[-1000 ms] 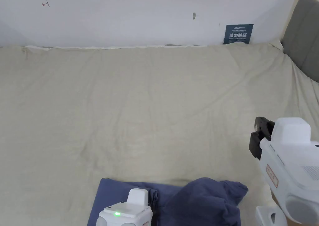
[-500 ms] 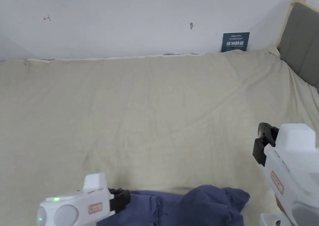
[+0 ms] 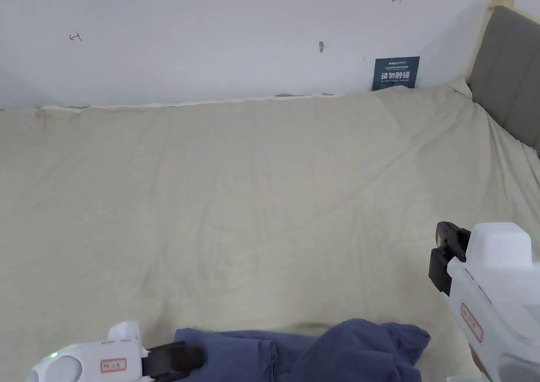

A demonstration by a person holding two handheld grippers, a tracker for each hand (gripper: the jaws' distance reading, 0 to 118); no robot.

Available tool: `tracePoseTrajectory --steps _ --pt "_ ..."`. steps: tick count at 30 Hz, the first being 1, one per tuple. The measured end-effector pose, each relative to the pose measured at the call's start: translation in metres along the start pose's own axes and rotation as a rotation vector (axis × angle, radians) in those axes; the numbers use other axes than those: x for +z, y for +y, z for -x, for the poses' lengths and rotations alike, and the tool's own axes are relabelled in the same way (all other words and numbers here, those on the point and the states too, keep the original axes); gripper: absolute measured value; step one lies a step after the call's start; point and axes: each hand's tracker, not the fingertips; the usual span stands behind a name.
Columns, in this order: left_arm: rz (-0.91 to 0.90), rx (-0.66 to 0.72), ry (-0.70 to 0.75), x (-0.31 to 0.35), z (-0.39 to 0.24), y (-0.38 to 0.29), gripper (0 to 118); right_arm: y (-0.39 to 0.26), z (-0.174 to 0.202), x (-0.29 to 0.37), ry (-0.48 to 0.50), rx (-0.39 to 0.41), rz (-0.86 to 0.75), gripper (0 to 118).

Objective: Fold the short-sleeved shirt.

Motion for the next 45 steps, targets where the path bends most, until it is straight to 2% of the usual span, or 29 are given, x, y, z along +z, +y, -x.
tracePoseTrajectory --steps 1,3,7,8,9,13,18,24,28,35,38,45 --pt "0.001 0.001 0.002 -0.007 0.0 -0.005 59 0.0 0.0 -0.001 -0.001 0.001 0.005 1" --pt "-0.024 -0.032 0.065 -0.014 -0.007 -0.014 57 0.001 0.0 -0.002 -0.002 0.004 0.01 1" --pt "-0.072 -0.102 0.091 -0.012 -0.014 -0.021 36 0.003 -0.001 -0.002 -0.008 0.003 0.003 1" --pt "-0.091 -0.112 0.096 -0.013 -0.013 -0.023 20 0.004 -0.001 -0.002 -0.008 -0.001 0.002 1" --pt "-0.075 -0.074 0.071 -0.014 -0.017 -0.025 15 0.004 -0.001 -0.003 -0.007 -0.003 0.002 1" --pt "-0.127 -0.121 0.144 -0.012 -0.034 -0.027 13 0.005 0.0 -0.002 -0.004 0.003 0.002 1" --pt "-0.172 -0.102 0.171 0.007 -0.043 -0.02 12 0.007 0.001 -0.003 0.004 0.014 0.006 1" --pt "-0.24 -0.052 0.203 0.051 -0.024 -0.009 12 0.014 0.004 -0.005 0.008 0.025 -0.012 1" --pt "-0.299 -0.039 0.276 0.084 -0.008 -0.006 12 0.017 0.008 -0.005 0.019 0.02 -0.022 1" --pt "-0.314 -0.03 0.342 0.101 -0.001 -0.009 12 0.018 0.013 -0.001 0.046 0.026 -0.034 1" --pt "-0.293 -0.075 0.333 0.096 -0.03 -0.012 12 0.017 0.012 0.001 0.046 0.024 -0.034 1" --pt "-0.197 -0.291 0.205 0.058 -0.129 -0.017 12 0.013 0.004 0.006 0.035 0.006 -0.032 1"
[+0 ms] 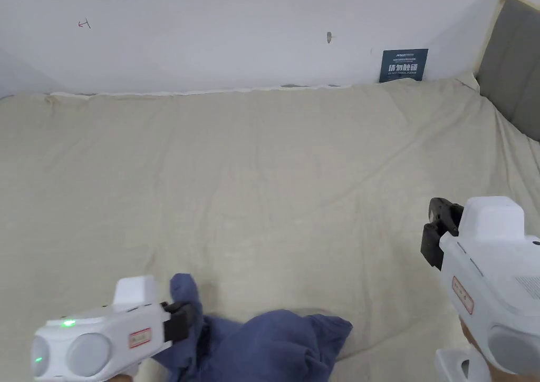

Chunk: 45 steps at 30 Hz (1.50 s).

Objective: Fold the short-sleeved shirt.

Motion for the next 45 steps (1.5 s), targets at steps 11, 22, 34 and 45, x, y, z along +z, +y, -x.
tracePoseTrajectory --steps 11,22,34,45 --pt "0.139 -0.25 -0.012 -0.083 -0.128 -0.042 13 -0.008 -0.021 0.009 -0.036 -0.016 0.017 1" --pt "0.146 -0.129 -0.148 -0.08 -0.141 -0.038 106 -0.012 -0.035 0.019 -0.068 -0.027 0.024 1" --pt "-0.272 -0.147 -0.009 -0.003 -0.096 -0.005 21 -0.007 -0.036 0.02 -0.069 -0.048 -0.001 1" --pt "0.004 -0.151 -0.094 -0.066 -0.111 -0.059 0 -0.013 -0.032 0.016 -0.054 -0.051 0.018 1"
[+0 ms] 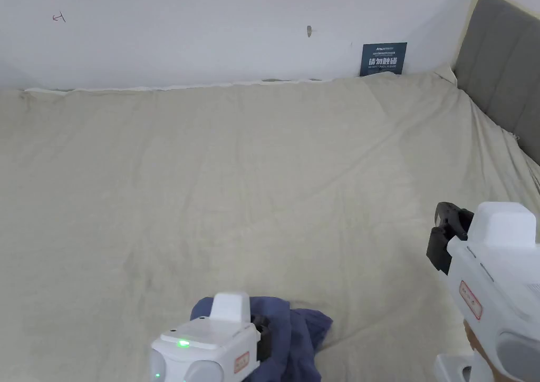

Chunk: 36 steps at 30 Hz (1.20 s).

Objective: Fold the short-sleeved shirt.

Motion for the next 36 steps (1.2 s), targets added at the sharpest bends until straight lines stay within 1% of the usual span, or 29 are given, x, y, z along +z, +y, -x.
tracePoseTrajectory --steps 4,6,7,8,9,13,17,22,27,31,34,36 --pt "0.058 -0.024 0.009 -0.037 -0.015 -0.012 0 -0.002 -0.004 0.0 -0.01 0.001 0.006 1" --pt "0.128 -0.037 0.018 -0.059 -0.018 -0.02 0 -0.003 -0.006 0.0 -0.014 0.003 0.01 1" --pt "0.152 -0.02 0.008 -0.069 -0.019 -0.024 0 -0.004 -0.006 0.0 -0.017 0.004 0.012 1" --pt "0.128 0.024 -0.011 -0.071 -0.019 -0.026 0 -0.005 -0.007 0.001 -0.018 0.008 0.014 1" --pt "0.093 0.055 0.004 -0.068 -0.019 -0.025 0 -0.005 -0.007 0.002 -0.019 0.012 0.016 1" --pt "0.103 0.033 -0.01 -0.064 -0.016 -0.023 0 -0.007 -0.008 0.005 -0.018 0.023 0.019 1" --pt "0.083 0.041 -0.031 -0.049 -0.014 -0.012 0 -0.006 -0.005 0.006 -0.013 0.026 0.019 1" --pt "-0.073 0.047 -0.067 -0.002 -0.01 0.019 0 0.0 0.006 0.01 0.012 0.024 -0.009 1" --pt "-0.278 0.057 -0.034 0.054 0.006 0.05 0 0.008 0.023 0.017 0.057 0.013 -0.058 1" --pt "-0.442 0.011 0.088 0.09 0.025 0.062 0 0.014 0.039 0.023 0.082 0.026 -0.096 1" --pt "-0.555 -0.039 0.216 0.11 0.041 0.061 0 0.015 0.049 0.027 0.084 0.034 -0.133 1" --pt "-0.611 -0.052 0.272 0.121 0.051 0.059 0 0.016 0.053 0.03 0.079 0.042 -0.154 1"
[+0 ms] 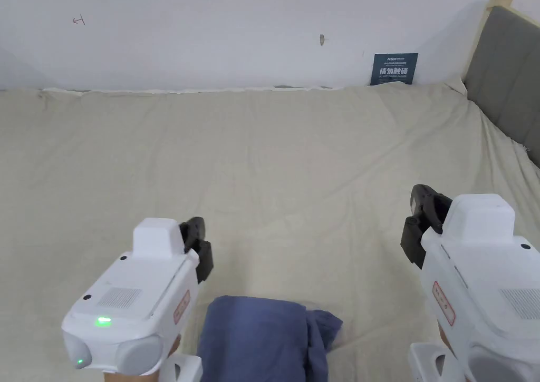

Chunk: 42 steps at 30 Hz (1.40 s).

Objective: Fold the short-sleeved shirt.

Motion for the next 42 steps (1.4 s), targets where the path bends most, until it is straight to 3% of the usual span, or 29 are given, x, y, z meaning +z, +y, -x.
tracePoseTrajectory --steps 6,16,23,28,30,33,37,42 --pt "-0.133 -0.043 0.118 0.013 0.033 0.006 0 0.002 0.008 0.002 -0.003 0.011 -0.039 1" --pt "-0.143 -0.041 0.18 0.017 0.053 0.016 0 -0.007 0.019 -0.002 0.031 0.029 0.006 1" --pt "-0.102 -0.022 0.174 0.016 0.061 0.013 0 -0.062 0.066 -0.026 0.207 0.029 0.271 1" --pt "-0.039 0.019 0.141 0.011 0.067 0.006 0 -0.119 0.106 -0.06 0.313 0.125 0.572 1" --pt "-0.014 0.033 0.134 0.007 0.067 0.0 0 -0.138 0.116 -0.071 0.354 0.118 0.674 1" --pt "0.028 0.043 0.119 0.003 0.067 -0.01 0 -0.168 0.125 -0.086 0.346 0.154 0.801 1" --pt "0.132 0.07 0.079 -0.007 0.066 -0.028 0 -0.196 0.127 -0.098 0.306 0.144 0.896 1" --pt "0.392 0.163 -0.006 -0.031 0.064 -0.052 2 -0.193 0.122 -0.11 0.315 0.111 0.932 1"
